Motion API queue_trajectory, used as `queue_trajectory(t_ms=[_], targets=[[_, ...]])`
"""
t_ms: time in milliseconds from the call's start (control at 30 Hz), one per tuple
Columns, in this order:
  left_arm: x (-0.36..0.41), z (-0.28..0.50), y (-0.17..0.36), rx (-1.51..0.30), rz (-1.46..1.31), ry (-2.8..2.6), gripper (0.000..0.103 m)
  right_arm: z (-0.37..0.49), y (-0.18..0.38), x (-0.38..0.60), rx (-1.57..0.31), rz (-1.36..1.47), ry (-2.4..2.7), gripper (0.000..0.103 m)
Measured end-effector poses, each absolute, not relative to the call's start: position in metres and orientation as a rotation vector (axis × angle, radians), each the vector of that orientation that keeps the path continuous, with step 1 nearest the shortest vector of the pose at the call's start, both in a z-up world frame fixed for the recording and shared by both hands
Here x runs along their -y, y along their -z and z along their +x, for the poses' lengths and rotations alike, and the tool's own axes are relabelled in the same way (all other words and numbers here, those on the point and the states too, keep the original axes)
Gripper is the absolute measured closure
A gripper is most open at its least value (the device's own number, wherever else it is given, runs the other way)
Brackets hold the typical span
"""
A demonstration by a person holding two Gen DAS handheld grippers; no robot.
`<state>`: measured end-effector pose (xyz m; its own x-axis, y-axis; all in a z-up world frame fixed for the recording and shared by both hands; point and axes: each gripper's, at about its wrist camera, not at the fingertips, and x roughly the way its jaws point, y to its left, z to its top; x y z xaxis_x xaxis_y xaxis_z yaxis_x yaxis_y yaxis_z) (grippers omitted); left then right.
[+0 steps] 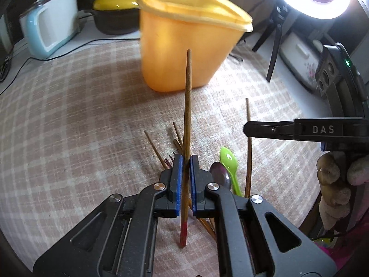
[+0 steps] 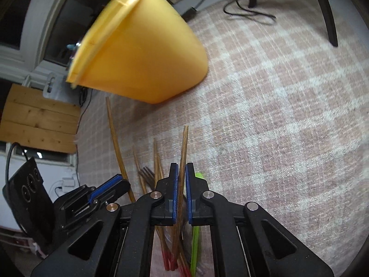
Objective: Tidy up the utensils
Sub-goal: 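Close the left tool on a red-tipped chopstick while the right tool grasps another chopstick, then lift the left tool's chopstick over the yellow bin while the right tool carries its chopstick there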
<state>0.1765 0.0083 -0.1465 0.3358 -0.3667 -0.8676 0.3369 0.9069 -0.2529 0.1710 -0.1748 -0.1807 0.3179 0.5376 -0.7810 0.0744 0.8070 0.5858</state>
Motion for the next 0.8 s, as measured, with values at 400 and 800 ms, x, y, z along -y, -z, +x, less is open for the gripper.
queue_trajectory(t_ms=[400,800], targets=[[-0.036,0.163,0.087,-0.968,-0.157,0.424,0.099,0.146,0.126,0.197,-1.044,0.455,-0.392,0.098],[-0.042,0.173,0.038,-0.827,-0.198,0.411,0.099,0.136,0.057,0.21,-0.867,0.398,-0.413,0.099]])
